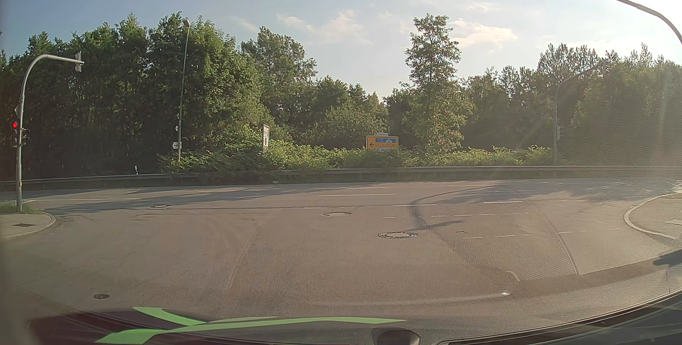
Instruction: Follow the waypoints while adhering to traffic rules and regulations
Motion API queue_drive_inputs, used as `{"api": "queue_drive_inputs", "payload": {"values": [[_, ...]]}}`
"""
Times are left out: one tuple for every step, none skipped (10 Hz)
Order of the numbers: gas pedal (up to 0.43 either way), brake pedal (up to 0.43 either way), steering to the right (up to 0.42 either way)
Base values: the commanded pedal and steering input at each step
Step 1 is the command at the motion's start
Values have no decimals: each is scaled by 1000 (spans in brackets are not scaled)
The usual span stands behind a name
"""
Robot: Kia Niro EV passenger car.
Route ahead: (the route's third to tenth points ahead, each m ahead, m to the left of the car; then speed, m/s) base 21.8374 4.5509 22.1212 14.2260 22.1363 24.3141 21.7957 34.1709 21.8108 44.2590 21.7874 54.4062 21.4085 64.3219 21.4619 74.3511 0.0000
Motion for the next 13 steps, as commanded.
{"api": "queue_drive_inputs", "payload": {"values": [[0,323,-22],[0,323,-21],[0,323,-22],[0,323,-22],[0,323,-21],[0,323,-21],[0,323,-21],[0,323,-21],[0,329,-22],[0,329,-21],[0,329,-22],[0,329,-21],[0,329,-22]]}}
